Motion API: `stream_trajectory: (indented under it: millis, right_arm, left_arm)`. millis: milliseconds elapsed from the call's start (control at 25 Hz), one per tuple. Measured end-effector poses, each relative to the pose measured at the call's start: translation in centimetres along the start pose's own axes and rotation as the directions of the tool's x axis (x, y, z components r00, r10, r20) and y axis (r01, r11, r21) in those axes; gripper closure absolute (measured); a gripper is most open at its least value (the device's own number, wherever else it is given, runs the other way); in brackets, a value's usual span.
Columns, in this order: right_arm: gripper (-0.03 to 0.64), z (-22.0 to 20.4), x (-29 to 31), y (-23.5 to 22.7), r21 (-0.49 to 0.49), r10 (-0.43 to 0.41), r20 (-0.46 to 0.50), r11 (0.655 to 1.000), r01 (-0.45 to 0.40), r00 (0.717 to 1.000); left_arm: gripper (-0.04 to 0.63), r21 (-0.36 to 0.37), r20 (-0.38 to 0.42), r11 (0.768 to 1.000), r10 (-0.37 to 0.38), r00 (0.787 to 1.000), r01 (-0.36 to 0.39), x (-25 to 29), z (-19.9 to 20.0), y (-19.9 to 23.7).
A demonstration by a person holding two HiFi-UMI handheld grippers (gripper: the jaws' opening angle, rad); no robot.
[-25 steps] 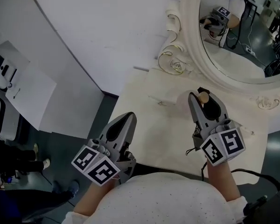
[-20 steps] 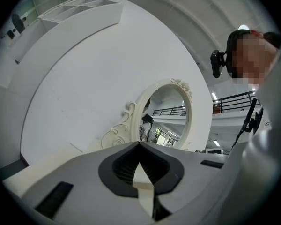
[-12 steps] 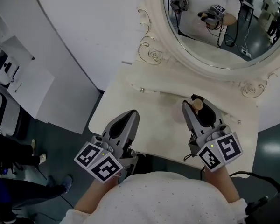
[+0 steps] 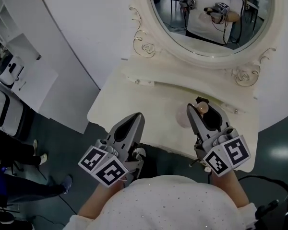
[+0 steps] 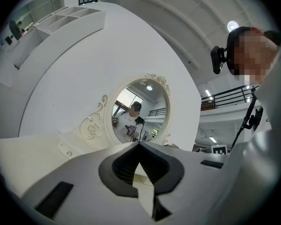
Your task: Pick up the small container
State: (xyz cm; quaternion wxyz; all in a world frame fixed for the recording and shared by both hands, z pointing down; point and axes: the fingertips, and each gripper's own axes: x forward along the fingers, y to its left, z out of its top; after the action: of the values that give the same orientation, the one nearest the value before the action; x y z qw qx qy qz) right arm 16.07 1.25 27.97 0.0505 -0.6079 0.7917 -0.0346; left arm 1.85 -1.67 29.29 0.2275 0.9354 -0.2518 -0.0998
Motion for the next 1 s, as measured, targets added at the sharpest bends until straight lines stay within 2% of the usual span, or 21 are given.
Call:
stream_trajectory:
  millis: [360,1000]
  right_arm:
    - [0.48,0.1,-5.8,0.9,0.016,0.017,0.014,1.0,-0.017,1.0]
    - [0.48,-0.4,-9.5,1.0,0.019,0.048,0.03,0.999,-0.048,0.998]
  left_arm:
    - [0.595,0.013,0.004,1.0,0.019,1.0,-0.019,-2.7,-2.6,-4.8]
    - [0.595,0.024,0.015,0.997,0.069,0.998,-0.069,-4.3,-4.9,-7.5]
